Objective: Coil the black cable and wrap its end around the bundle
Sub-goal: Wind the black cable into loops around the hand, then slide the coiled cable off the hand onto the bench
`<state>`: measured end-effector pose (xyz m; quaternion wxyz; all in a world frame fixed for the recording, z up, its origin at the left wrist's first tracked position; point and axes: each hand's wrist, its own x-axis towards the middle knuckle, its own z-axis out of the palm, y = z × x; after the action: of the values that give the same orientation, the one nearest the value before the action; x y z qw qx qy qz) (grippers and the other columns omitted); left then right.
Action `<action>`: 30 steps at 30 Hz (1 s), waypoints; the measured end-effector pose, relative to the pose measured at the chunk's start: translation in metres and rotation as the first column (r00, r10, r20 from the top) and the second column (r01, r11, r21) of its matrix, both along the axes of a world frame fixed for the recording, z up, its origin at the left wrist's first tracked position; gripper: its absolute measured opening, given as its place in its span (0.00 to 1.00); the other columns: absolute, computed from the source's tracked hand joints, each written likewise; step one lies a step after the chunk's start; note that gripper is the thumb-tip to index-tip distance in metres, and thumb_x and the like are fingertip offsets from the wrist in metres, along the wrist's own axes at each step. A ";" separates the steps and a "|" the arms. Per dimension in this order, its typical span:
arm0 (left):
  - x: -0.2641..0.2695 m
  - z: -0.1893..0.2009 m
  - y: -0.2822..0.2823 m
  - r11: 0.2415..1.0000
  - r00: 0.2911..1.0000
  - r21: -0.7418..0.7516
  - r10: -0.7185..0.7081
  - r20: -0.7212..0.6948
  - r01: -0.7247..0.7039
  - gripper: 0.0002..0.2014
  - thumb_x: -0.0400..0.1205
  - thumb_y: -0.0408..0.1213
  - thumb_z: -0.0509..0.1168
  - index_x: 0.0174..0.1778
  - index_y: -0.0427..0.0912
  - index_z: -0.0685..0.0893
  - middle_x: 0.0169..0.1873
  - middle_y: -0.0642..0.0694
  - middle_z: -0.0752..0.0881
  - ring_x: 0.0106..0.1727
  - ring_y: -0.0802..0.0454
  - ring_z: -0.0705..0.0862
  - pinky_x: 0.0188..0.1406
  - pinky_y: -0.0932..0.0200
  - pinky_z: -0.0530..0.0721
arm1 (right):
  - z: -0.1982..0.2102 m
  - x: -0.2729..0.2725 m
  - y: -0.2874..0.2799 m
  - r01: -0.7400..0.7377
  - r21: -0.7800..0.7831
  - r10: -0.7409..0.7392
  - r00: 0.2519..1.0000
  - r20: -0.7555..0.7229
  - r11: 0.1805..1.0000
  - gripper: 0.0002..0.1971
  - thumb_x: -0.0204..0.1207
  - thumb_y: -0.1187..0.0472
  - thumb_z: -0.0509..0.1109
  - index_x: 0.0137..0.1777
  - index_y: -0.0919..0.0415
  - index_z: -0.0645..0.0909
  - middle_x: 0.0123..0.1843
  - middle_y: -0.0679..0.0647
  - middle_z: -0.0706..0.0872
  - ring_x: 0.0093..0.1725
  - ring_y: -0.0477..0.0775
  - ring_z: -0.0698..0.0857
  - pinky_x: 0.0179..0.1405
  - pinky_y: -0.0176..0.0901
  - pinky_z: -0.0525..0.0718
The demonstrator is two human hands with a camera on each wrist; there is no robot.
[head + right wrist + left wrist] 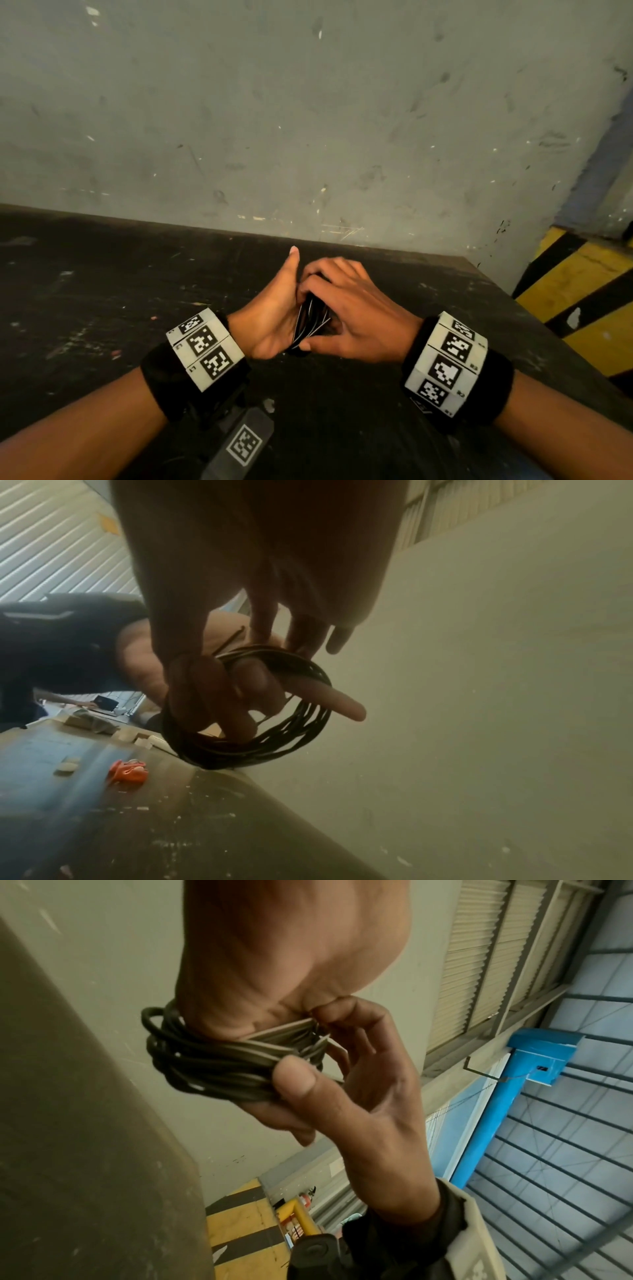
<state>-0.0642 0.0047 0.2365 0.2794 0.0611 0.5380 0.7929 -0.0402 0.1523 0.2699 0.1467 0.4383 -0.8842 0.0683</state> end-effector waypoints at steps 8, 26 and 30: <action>-0.004 -0.003 -0.011 0.967 0.959 -0.003 -0.253 0.127 0.255 0.41 0.72 0.75 0.42 0.63 0.47 0.81 0.50 0.28 0.86 0.44 0.30 0.87 0.41 0.36 0.88 | -0.012 -0.014 -0.001 -0.074 0.070 0.072 0.997 0.034 0.995 0.22 0.71 0.41 0.69 0.56 0.56 0.74 0.60 0.54 0.73 0.59 0.48 0.69 0.62 0.42 0.64; -0.039 -0.021 0.016 0.831 0.982 -0.553 0.154 0.113 -0.066 0.40 0.75 0.74 0.37 0.22 0.40 0.73 0.14 0.47 0.71 0.09 0.57 0.67 0.06 0.74 0.55 | -0.092 -0.084 0.008 -0.255 -0.150 0.220 0.951 -0.218 0.955 0.14 0.82 0.55 0.52 0.40 0.57 0.75 0.36 0.53 0.81 0.35 0.53 0.75 0.37 0.44 0.67; -0.044 -0.029 0.012 0.834 0.979 -0.552 0.107 0.172 0.006 0.42 0.77 0.72 0.36 0.19 0.41 0.75 0.13 0.48 0.72 0.09 0.58 0.66 0.06 0.75 0.53 | -0.119 -0.090 0.001 -0.309 -0.319 0.251 0.945 -0.209 0.896 0.18 0.84 0.56 0.48 0.41 0.59 0.78 0.34 0.55 0.81 0.33 0.54 0.76 0.35 0.46 0.69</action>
<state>-0.1082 0.0164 0.2078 0.3157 -0.1142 0.7144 0.6140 -0.1298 0.1534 0.1505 0.2818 0.5324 -0.7706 0.2080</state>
